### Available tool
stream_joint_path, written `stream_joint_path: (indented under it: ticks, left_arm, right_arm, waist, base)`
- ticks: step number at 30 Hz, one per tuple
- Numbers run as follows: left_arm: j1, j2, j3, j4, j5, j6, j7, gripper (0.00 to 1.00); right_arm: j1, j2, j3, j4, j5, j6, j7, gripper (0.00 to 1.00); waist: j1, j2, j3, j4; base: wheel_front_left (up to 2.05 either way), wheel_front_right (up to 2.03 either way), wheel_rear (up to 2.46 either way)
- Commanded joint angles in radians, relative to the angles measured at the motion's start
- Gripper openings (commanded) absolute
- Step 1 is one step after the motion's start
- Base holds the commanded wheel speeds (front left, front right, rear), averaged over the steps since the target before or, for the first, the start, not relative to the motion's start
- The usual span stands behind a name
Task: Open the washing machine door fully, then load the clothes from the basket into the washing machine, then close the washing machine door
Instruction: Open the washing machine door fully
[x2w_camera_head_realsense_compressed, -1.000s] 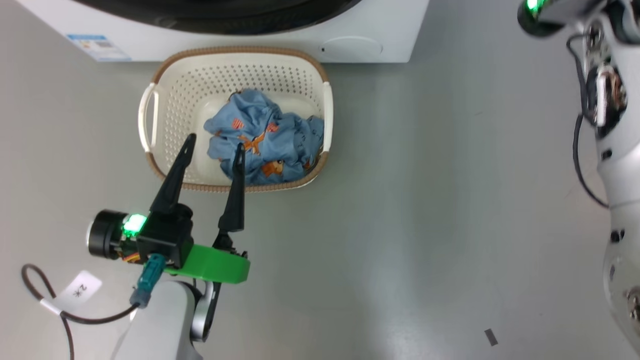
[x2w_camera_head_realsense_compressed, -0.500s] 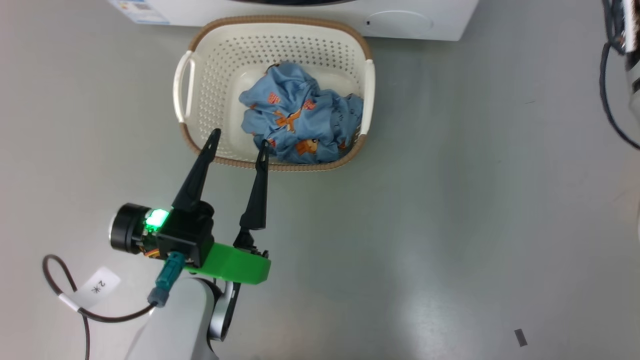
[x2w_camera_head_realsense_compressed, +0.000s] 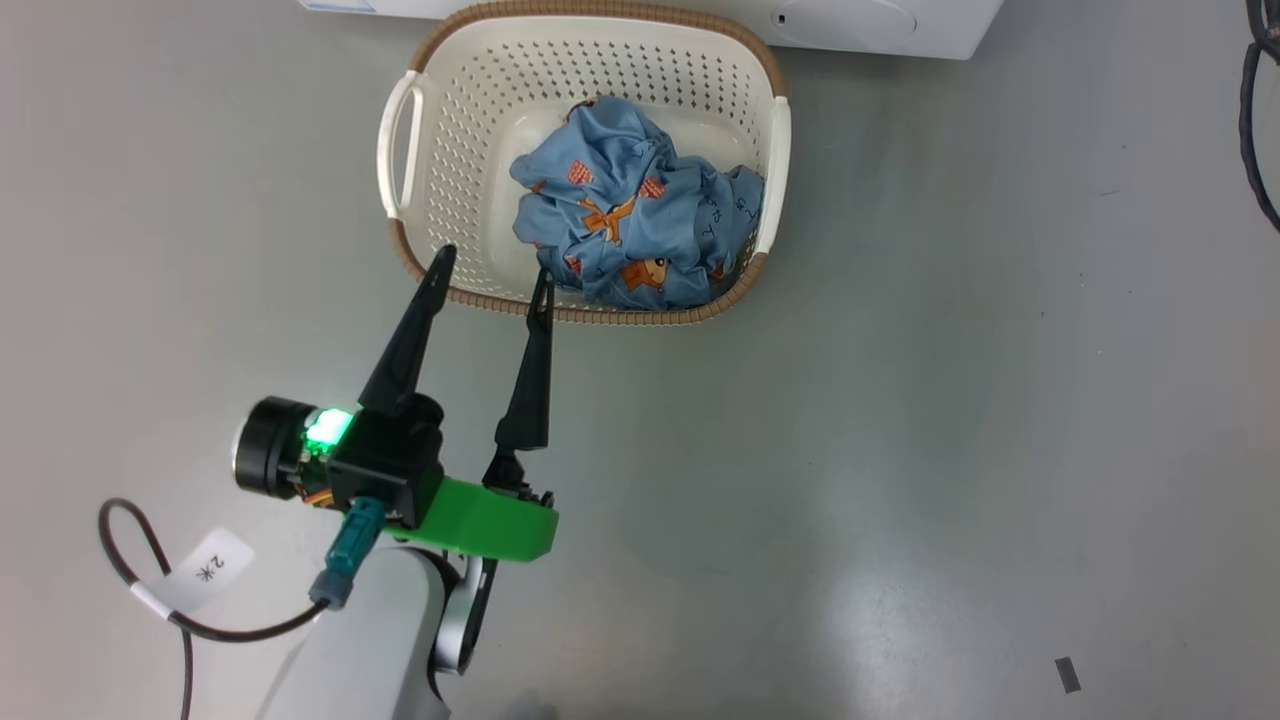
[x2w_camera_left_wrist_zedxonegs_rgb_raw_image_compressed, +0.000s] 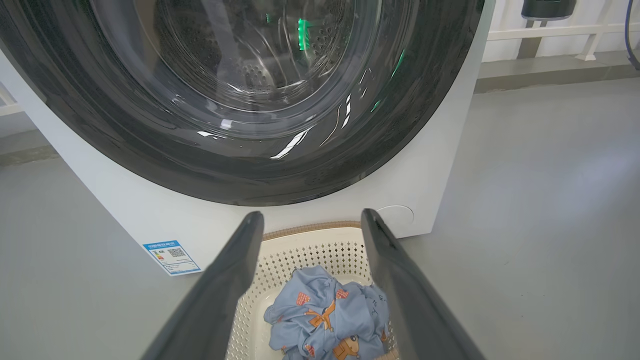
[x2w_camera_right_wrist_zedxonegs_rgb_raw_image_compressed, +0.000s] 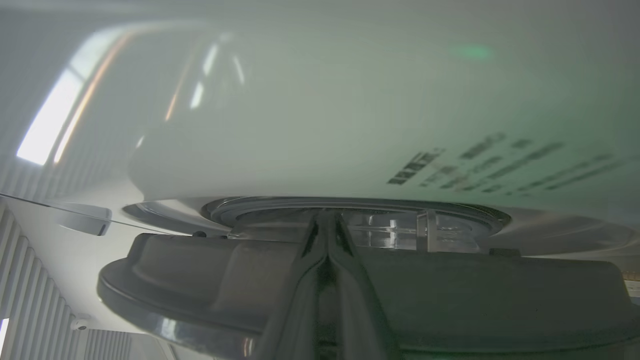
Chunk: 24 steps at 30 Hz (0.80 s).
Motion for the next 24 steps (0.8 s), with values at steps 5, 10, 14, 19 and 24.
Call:
stream_joint_path:
  ticks: [5, 10, 14, 19, 24]
  left_arm:
    - [-0.010, 0.020, 0.025, -0.028, -0.007, 0.011, -0.009, 1.00]
    - [-0.007, 0.020, 0.029, -0.024, -0.005, 0.017, -0.009, 1.00]
    - [-0.008, 0.020, 0.033, -0.023, 0.000, 0.020, -0.009, 1.00]
    - [-0.010, 0.020, 0.045, -0.019, 0.004, 0.024, -0.009, 1.00]
    - [-0.011, 0.020, 0.054, -0.013, 0.010, 0.025, -0.009, 1.00]
  right_arm:
    - [-0.026, 0.035, 0.018, -0.003, -0.018, 0.002, 0.054, 0.00]
    - [-0.024, 0.036, 0.022, 0.011, -0.010, 0.002, 0.126, 0.00]
    - [-0.019, 0.035, 0.023, 0.008, -0.005, 0.002, 0.160, 0.00]
    - [-0.001, 0.049, 0.022, -0.025, 0.011, 0.002, 0.224, 0.00]
    - [0.041, 0.064, 0.026, -0.075, 0.024, 0.002, 0.284, 0.00]
  waist:
    - [0.0000, -0.0001, 0.001, -0.001]
    - [0.0000, -0.0001, -0.003, -0.008]
    - [0.0000, -0.0001, -0.005, -0.014]
    - [0.0000, -0.0001, -0.005, -0.028]
    - [0.0000, -0.0001, -0.012, -0.042]
  base:
    - [0.00, 0.00, 0.00]
    - [0.00, 0.00, 0.00]
    - [0.00, 0.00, 0.00]
    - [0.00, 0.00, 0.00]
    - [0.00, 0.00, 0.00]
